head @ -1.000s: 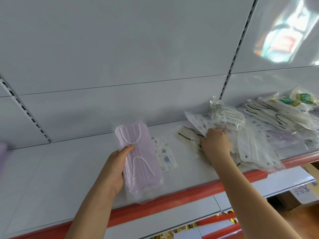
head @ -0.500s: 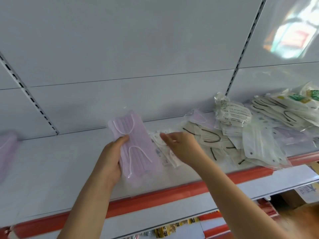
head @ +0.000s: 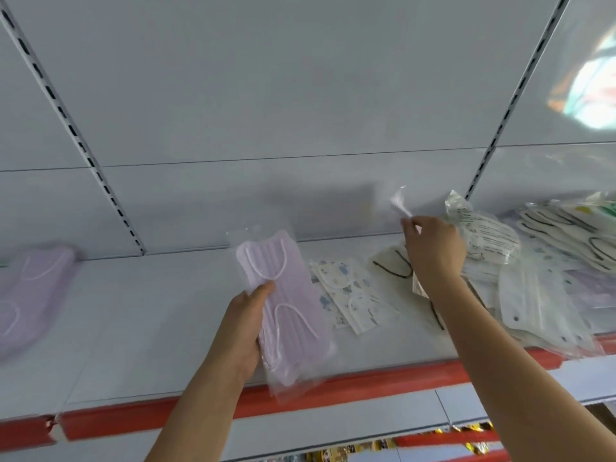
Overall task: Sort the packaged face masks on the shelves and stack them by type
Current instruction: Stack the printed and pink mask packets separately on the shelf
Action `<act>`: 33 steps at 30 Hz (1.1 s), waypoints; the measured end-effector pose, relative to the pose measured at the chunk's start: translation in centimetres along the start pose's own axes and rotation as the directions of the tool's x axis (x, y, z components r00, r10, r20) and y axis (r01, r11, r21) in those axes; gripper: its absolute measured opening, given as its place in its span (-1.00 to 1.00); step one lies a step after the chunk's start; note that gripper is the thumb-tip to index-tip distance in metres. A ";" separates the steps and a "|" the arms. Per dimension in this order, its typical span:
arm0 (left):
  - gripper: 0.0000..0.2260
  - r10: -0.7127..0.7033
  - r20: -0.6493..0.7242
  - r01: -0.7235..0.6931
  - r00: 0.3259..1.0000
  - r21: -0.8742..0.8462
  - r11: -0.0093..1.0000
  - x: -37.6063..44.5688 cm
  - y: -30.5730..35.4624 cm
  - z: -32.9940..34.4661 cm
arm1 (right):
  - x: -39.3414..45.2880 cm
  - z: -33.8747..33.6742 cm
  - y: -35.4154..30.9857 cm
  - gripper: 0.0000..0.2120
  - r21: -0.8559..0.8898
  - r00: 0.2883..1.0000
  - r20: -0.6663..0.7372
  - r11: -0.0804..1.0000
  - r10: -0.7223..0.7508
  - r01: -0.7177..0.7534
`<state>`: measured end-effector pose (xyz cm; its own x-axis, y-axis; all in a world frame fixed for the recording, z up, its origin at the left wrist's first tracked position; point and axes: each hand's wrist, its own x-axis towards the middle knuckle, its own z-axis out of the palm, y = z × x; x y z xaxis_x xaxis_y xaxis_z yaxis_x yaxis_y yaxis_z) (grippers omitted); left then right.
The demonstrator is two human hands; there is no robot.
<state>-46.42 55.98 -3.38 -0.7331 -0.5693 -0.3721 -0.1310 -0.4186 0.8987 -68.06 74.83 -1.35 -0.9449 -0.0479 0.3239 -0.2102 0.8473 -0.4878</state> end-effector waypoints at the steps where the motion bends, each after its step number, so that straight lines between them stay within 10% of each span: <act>1: -0.81 0.027 -0.007 -0.027 1.000 -0.014 1.000 -0.1 0.1 0.3 | -1.2 -1.2 -1.6 -0.65 0.085 0.996 -0.071 0.995 -0.053 0.059; 6: -0.63 0.239 0.038 -0.241 0.970 0.068 0.968 -1.0 1.0 1.9 | -8.7 -4.5 -10.1 -0.72 0.469 0.961 -0.061 0.842 -0.271 0.267; 9: -0.44 0.289 0.187 -0.293 0.939 -0.005 0.956 -0.9 1.6 2.1 | -10.8 -2.4 -12.0 -0.63 0.663 0.887 0.303 0.745 -0.349 0.066; 12: -0.72 0.419 0.106 -0.432 0.902 0.191 0.882 -0.6 1.9 0.9 | -10.4 -2.0 -11.7 -0.64 0.821 0.821 0.473 0.498 -0.319 -0.280; 16: -0.89 0.477 0.085 -0.483 0.875 0.243 0.841 -0.2 2.3 -2.1 | -9.0 -2.9 -9.4 -0.63 0.728 0.901 0.209 0.675 -0.380 0.116; 21: -0.87 0.324 0.267 -0.420 0.908 0.586 0.693 0.0 1.1 -3.1 | -8.9 -2.0 -9.1 -0.17 0.815 0.691 0.423 0.579 -0.587 -0.007; 26: -0.90 0.285 0.256 -0.382 0.924 0.679 0.627 0.6 0.5 -3.6 | -9.0 -1.8 -9.2 -0.82 0.862 0.805 0.362 0.498 -0.469 -0.097; 30: -0.74 0.295 0.162 -0.335 0.942 0.523 0.784 0.4 1.5 -4.5 | -7.9 -2.2 -9.1 -0.89 0.912 0.840 0.406 0.218 -0.360 -0.348; 33: -0.70 0.311 -0.012 -0.299 0.950 0.240 0.924 0.0 2.0 -6.1 | -7.1 -1.1 -9.0 -0.81 0.869 0.818 0.491 0.241 -0.299 -0.433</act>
<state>-42.63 50.80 -3.02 -0.7298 -0.6793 -0.0771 -0.0621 -0.0464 0.9970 -59.14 68.12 1.66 -0.8337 -0.5520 0.0130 0.1401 -0.2343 -0.9620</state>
